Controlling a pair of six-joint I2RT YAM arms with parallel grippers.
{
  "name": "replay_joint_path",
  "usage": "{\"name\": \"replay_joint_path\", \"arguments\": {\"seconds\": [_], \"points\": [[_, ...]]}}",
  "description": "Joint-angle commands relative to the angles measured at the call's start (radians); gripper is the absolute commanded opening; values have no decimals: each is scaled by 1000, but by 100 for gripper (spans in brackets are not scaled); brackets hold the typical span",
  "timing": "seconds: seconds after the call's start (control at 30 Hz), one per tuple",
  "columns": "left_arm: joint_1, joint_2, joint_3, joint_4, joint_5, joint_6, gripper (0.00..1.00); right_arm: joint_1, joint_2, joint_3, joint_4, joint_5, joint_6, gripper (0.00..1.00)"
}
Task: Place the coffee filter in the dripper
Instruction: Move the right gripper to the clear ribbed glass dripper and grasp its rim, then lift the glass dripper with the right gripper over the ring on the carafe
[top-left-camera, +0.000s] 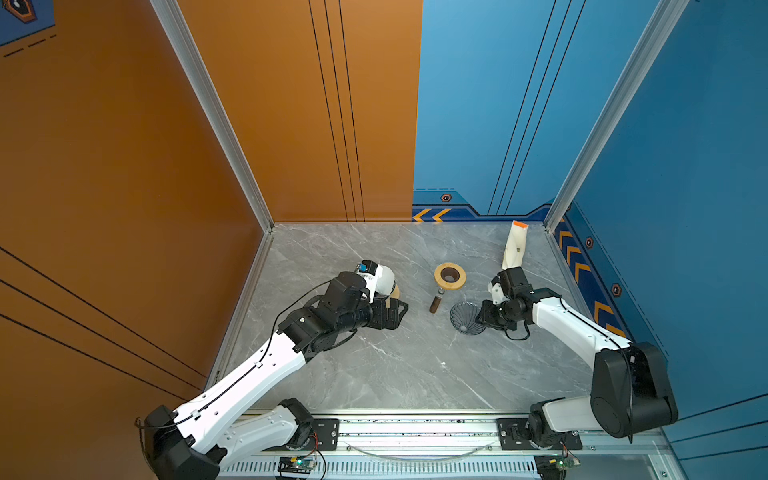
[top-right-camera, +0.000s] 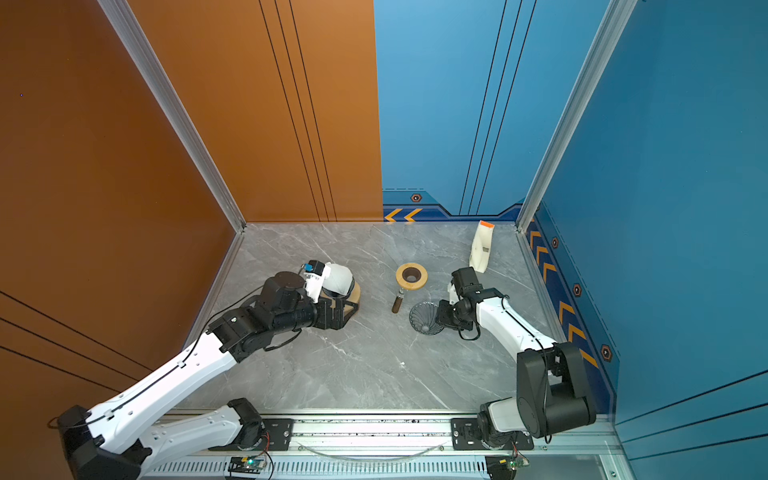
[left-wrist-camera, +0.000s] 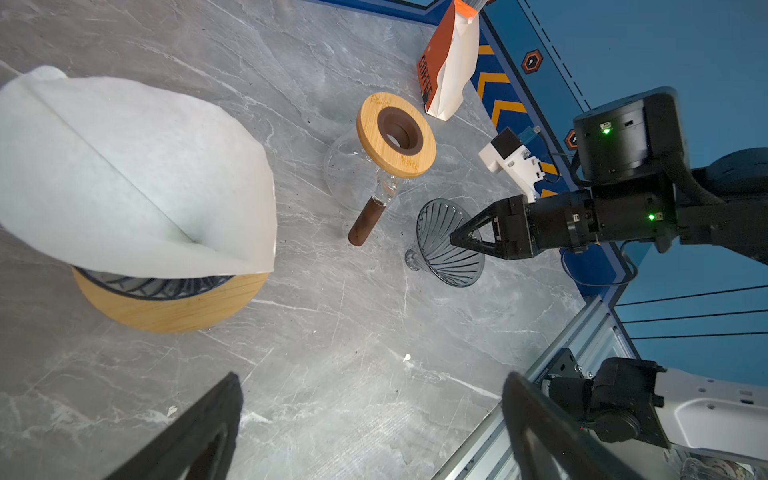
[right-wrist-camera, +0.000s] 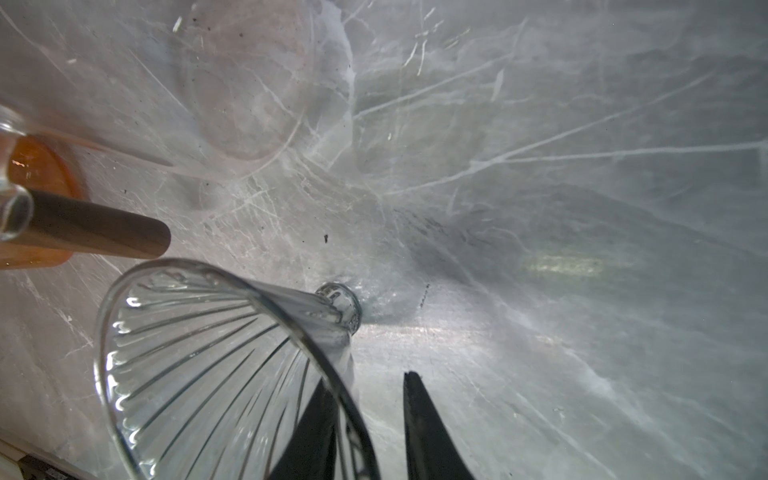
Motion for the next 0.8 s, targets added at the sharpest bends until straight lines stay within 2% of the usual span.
{"name": "replay_joint_path", "arguments": {"seconds": [0.0,0.43,0.7,0.77], "points": [[-5,6,6,13,-2,-10,98,5,0,-11,20,-10,13,23],[-5,-4,2,13,-7,-11,98,1,-65,-10,17,-14,23,5],[-7,0,14,13,-1,-12,98,-11,-133,5,-20,-24,21,0],[-9,1,25,13,-2,-9,98,-24,-161,22,-33,-62,26,0]]}}
